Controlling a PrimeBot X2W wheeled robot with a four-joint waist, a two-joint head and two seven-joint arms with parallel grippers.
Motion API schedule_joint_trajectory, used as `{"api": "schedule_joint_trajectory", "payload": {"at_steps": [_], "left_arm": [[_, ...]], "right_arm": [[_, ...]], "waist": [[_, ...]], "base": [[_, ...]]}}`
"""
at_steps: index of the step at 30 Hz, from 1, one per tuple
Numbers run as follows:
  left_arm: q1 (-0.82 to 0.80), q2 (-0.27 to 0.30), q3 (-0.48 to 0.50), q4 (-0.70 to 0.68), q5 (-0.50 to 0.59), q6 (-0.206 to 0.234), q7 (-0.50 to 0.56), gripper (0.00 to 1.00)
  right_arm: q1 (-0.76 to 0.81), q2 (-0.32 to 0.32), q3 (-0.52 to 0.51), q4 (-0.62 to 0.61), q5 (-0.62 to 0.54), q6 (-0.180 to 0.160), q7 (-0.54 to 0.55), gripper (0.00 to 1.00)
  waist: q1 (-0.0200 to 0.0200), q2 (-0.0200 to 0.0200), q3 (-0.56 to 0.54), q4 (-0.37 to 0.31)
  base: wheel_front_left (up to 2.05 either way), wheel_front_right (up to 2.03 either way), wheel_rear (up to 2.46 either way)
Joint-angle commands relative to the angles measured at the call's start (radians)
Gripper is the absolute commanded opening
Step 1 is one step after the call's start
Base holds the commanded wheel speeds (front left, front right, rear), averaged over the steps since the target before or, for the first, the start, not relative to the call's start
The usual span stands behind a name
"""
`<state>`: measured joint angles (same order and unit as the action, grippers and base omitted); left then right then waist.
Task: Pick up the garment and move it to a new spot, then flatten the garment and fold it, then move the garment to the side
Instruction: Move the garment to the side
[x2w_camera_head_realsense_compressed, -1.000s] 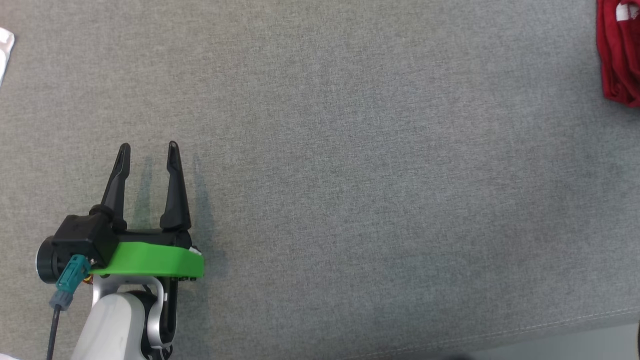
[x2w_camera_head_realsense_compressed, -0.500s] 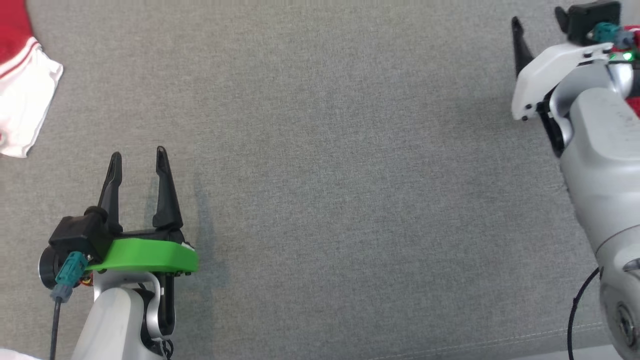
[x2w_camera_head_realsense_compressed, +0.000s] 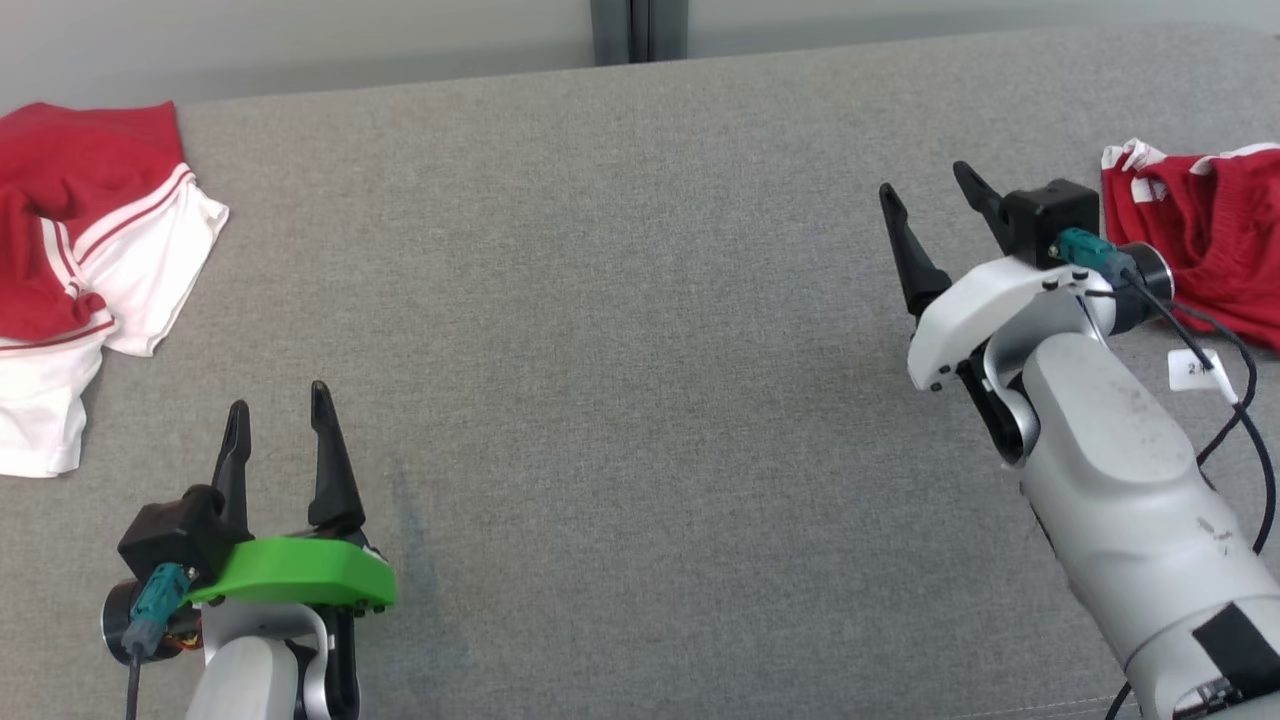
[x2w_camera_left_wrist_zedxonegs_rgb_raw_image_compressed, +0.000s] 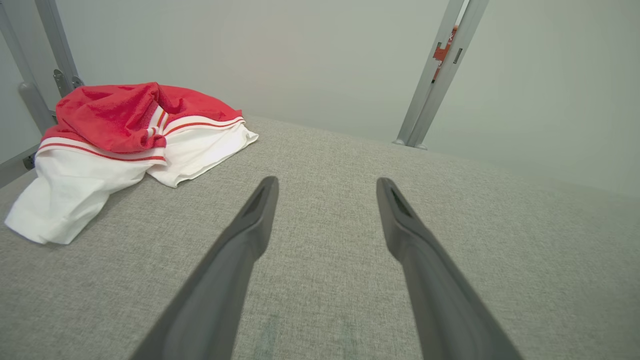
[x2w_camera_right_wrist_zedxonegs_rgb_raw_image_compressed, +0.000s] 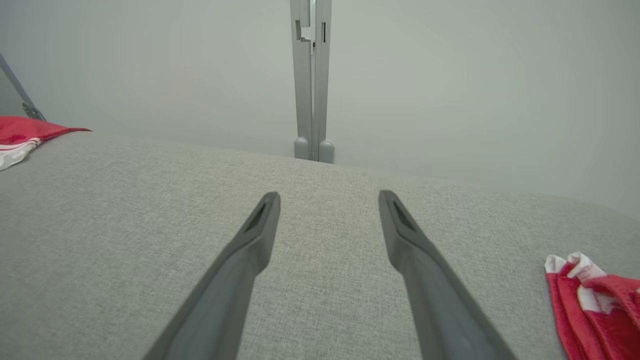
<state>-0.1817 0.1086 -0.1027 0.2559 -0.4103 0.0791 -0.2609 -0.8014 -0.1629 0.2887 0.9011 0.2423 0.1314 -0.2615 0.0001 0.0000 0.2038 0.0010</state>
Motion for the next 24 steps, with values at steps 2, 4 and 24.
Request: {"api": "schedule_joint_trajectory", "payload": {"at_steps": [2, 4, 24], "left_arm": [[0.033, -0.012, 0.013, -0.005, 0.015, -0.01, -0.005, 1.0], [0.051, -0.018, 0.019, -0.002, 0.022, -0.018, -0.005, 1.0], [0.173, -0.052, 0.008, 0.013, 0.046, -0.059, -0.005, 1.0]], "right_arm": [[0.091, 0.007, -0.022, -0.097, 0.009, -0.001, -0.004, 1.0], [0.166, 0.017, -0.05, -0.186, -0.008, -0.001, -0.004, 1.0], [0.658, 0.111, -0.214, -0.632, -0.096, -0.001, -0.004, 1.0]], "waist": [[-0.0001, 0.0, -0.054, 0.006], [-0.0001, 0.0, -0.072, 0.007], [-0.0001, 0.0, -0.181, 0.02]], "base": [[0.0, 0.0, 0.0], [0.0, 0.0, 0.0], [0.0, 0.0, 0.0]]}}
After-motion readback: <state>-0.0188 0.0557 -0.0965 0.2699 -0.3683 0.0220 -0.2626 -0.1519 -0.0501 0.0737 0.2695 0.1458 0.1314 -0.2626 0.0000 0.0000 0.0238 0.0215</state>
